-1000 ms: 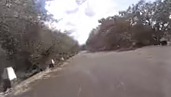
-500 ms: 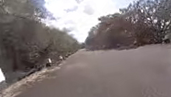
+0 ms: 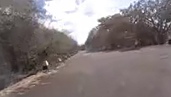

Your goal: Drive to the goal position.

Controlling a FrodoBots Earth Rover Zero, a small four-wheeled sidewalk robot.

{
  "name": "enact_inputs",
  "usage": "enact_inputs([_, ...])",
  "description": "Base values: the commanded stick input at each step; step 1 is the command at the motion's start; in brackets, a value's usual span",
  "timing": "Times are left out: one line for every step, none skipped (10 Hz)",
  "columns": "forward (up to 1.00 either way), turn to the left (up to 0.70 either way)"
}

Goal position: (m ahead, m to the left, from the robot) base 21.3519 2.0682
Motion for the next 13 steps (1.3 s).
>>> enact_inputs([0.70,0.00])
enact_inputs([0.70,0.00])
enact_inputs([0.70,0.00])
enact_inputs([0.70,0.00])
enact_inputs([0.70,0.00])
enact_inputs([0.70,0.00])
enact_inputs([0.70,0.00])
enact_inputs([0.70,0.00])
enact_inputs([0.70,0.00])
enact_inputs([0.70,0.00])
enact_inputs([0.70,0.00])
enact_inputs([0.70,0.00])
enact_inputs([0.70,0.00])
